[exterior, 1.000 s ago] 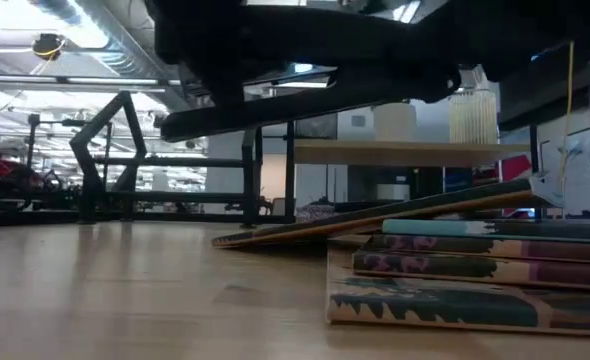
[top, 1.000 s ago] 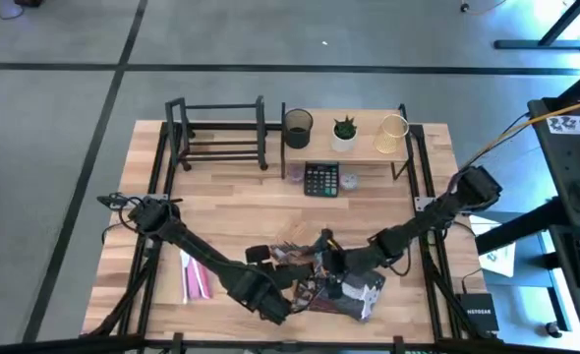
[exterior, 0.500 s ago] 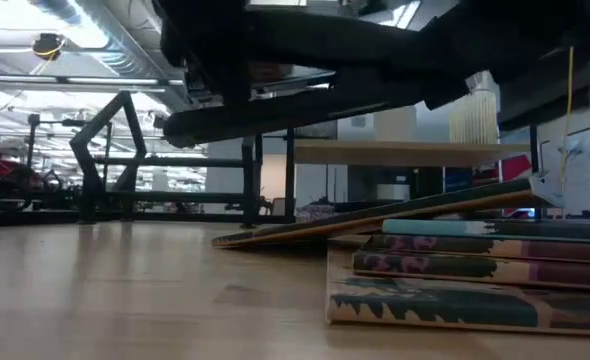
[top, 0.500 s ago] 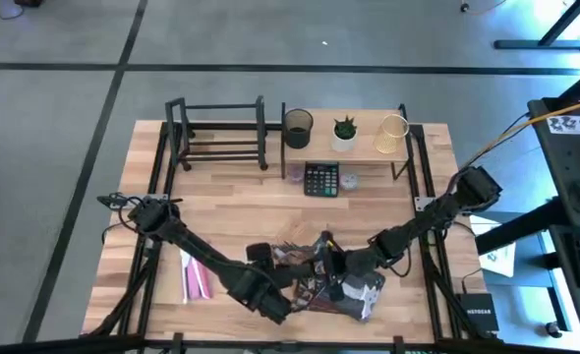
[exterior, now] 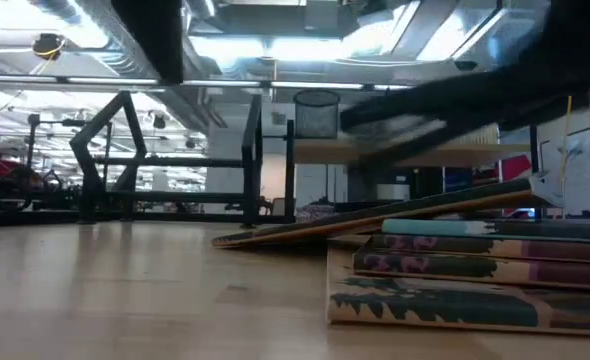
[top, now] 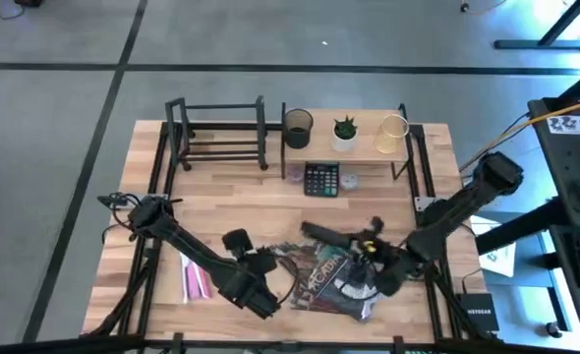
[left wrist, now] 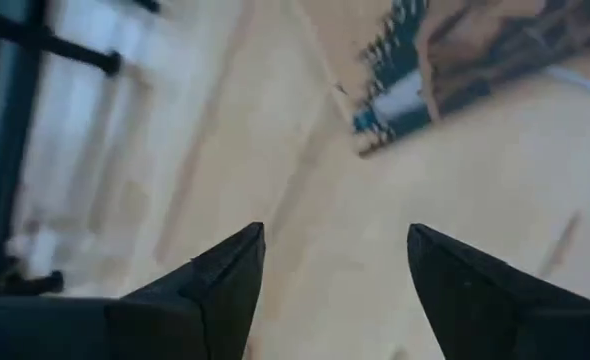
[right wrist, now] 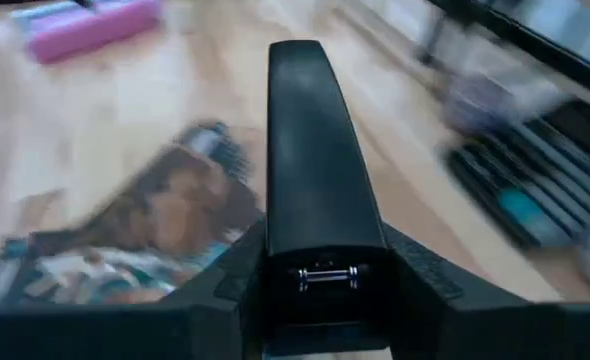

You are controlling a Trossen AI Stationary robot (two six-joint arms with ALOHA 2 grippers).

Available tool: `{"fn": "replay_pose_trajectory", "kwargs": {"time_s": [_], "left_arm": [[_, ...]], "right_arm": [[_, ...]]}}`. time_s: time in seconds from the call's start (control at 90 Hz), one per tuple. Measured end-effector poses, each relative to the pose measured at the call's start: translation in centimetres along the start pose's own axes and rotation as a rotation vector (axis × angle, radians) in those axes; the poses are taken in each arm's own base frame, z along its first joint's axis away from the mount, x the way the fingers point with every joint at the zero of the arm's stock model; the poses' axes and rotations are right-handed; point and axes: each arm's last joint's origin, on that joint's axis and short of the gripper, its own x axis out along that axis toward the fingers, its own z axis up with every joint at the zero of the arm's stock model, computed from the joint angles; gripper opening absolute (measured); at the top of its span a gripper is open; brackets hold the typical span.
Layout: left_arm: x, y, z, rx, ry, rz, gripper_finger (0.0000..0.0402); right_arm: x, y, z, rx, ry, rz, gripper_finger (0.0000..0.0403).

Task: Stock shelves
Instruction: Put the black stapler under the shelf

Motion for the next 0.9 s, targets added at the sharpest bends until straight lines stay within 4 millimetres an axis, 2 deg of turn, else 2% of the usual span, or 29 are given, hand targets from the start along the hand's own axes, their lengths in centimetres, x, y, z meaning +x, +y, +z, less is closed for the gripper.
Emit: {"fn": "replay_pose_trajectory", "kwargs": {"time_s": [0.256, 0.556, 0.733, 0.9], "left_arm": [[-0.6, -0.4, -0.5, 0.007, -0.092, 0.039, 0.0227], [-1.2, -0.7, -1.0, 0.02, -0.178, 0.068, 0.0227], [-1.2, -1.0, -1.1, 0.02, -0.217, 0.081, 0.0227], [-1.4, -1.3, -1.2, 0.017, -0.25, 0.066, 0.0227]], "right_arm": [[-1.9, -3.4, -2.2, 0.161, 0.219, -0.221, 0.0118], [-2.8, -5.6, -2.8, 0.284, 0.268, -0.485, 0.0118], [-2.3, -5.7, -3.2, 0.331, 0.222, -0.575, 0.0118], [-0.2, -5.9, -3.0, 0.344, 0.189, -0.698, 0.0118]]}}
